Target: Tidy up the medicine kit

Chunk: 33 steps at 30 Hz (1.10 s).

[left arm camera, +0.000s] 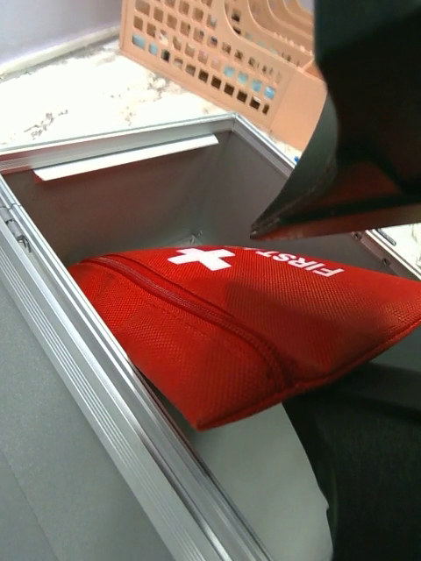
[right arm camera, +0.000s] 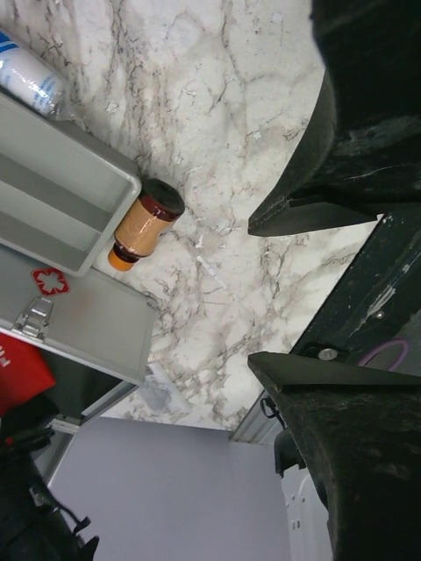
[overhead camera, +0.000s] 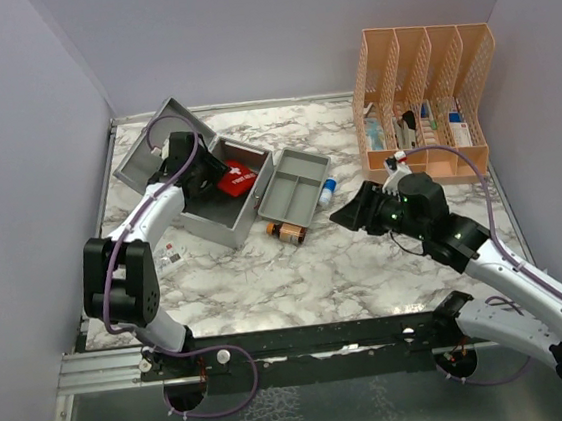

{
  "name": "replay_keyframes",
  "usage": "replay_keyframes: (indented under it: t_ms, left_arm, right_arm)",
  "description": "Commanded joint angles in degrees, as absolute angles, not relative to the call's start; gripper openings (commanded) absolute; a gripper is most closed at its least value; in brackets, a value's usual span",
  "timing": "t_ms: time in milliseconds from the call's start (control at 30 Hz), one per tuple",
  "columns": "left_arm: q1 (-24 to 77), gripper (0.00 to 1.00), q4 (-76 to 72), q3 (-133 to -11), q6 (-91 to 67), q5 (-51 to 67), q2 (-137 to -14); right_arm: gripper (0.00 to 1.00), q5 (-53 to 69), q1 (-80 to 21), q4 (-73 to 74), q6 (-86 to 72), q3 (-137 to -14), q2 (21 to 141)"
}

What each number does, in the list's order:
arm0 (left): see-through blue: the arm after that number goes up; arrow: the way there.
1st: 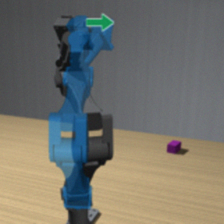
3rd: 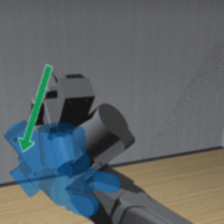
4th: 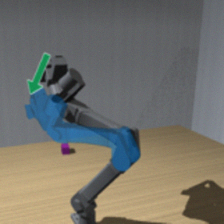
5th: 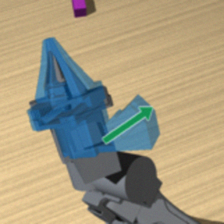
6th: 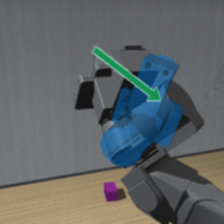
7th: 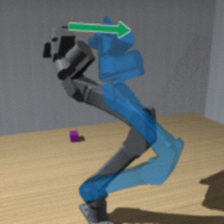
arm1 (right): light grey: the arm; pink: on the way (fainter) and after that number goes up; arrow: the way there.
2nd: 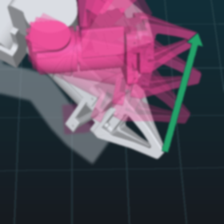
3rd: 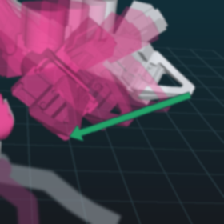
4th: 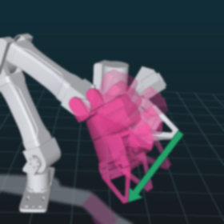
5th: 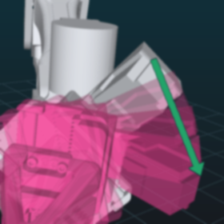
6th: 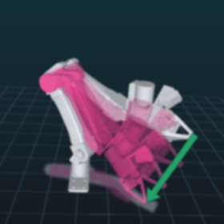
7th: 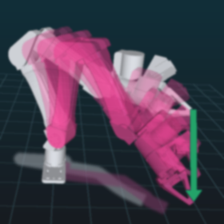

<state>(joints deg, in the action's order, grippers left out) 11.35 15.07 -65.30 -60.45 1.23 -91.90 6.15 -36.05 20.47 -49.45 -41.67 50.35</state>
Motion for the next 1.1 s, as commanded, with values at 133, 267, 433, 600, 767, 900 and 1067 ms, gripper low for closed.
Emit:
replay_keyframes:
  t_ms: [133,267,433,600,767,900,1067]
  left_arm:
    - [11.4,0.59,24.4,-65.4,-48.4,-4.6,-83.2]
    - [11.5,0.61,29.7,-63.6,-42.9,-3.9,-77.2]
    - [11.4,0.61,34.6,-62.6,-36.8,-5.0,-69.5]
    - [11.4,0.61,34.6,-60.3,-30.6,-1.7,-61.6]
    - [11.4,0.62,32.2,-56.7,-22.1,9.4,-55.1]
    - [11.4,0.65,31.2,-53.1,-19.7,10.5,-47.6]
    - [11.4,0.80,25.5,-45.5,-18.8,18.5,-38.4]
  right_arm:
    - [0.56,2.0,-36.3,18.6,-49.3,-42.5,49.0]
    - [0.56,-0.3,-36.3,19.4,-48.6,-42.8,49.4]
    - [0.56,-3.4,-36.2,22.9,-47.2,-44.9,51.2]
    - [0.56,-3.4,-36.3,23.2,-43.8,-45.3,51.9]
    - [0.56,-4.0,-36.3,24.5,-41.3,-46.1,55.7]
    - [0.56,-7.6,-36.3,26.7,-41.2,-47.7,61.1]
    - [0.57,-14.2,-36.2,28.8,-38.4,-55.0,71.6]
